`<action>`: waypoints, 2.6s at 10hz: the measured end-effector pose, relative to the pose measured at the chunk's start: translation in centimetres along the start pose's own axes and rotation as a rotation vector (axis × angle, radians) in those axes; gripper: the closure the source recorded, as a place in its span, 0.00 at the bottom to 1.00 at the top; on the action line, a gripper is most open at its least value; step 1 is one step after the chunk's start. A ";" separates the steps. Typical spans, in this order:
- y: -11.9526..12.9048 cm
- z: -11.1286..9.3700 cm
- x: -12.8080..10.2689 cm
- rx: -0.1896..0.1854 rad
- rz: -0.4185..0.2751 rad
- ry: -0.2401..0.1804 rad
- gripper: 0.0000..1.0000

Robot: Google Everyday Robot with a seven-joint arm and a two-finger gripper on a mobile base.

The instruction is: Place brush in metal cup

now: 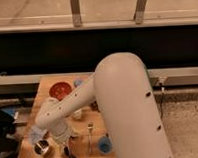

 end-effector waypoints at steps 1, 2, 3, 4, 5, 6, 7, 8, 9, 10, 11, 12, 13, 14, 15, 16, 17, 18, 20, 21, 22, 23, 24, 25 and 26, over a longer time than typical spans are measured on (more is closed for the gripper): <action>0.0 0.1 0.0 0.011 0.013 -0.002 0.34; 0.0 0.2 -0.1 0.015 0.023 -0.004 0.42; 0.0 0.3 0.1 0.019 0.046 -0.004 0.52; -0.2 0.5 0.3 0.020 0.050 -0.005 0.62; -0.3 0.4 0.4 0.021 0.050 -0.006 0.72; -0.3 0.4 0.4 0.023 0.044 -0.011 0.84; -0.2 0.3 0.4 0.023 0.042 -0.014 0.94; -0.4 0.1 0.5 0.024 0.044 -0.017 0.98; -0.6 -0.3 0.6 0.025 0.048 -0.028 1.00; -1.1 -1.1 0.7 0.027 0.054 -0.049 1.00; -1.9 -2.6 0.9 0.030 0.057 -0.083 1.00; -2.3 -3.7 1.1 0.028 0.053 -0.111 1.00; -2.8 -5.6 1.4 0.020 0.036 -0.161 1.00; -2.9 -7.0 1.5 0.003 -0.009 -0.216 1.00; -2.8 -8.0 1.8 -0.007 -0.079 -0.271 1.00; -2.2 -9.7 1.8 -0.010 -0.207 -0.352 1.00; -1.7 -11.4 2.0 -0.007 -0.344 -0.426 1.00; -1.3 -12.6 2.1 -0.008 -0.445 -0.478 1.00; -0.2 -13.8 1.9 -0.019 -0.598 -0.538 1.00; 0.8 -14.3 1.7 -0.026 -0.673 -0.554 1.00; 1.3 -14.5 1.6 -0.033 -0.707 -0.556 1.00; 1.8 -14.6 1.5 -0.040 -0.742 -0.550 1.00; 2.2 -14.6 1.4 -0.044 -0.757 -0.548 1.00; 2.1 -14.6 1.4 -0.043 -0.756 -0.548 1.00; 2.1 -14.6 1.5 -0.044 -0.754 -0.548 1.00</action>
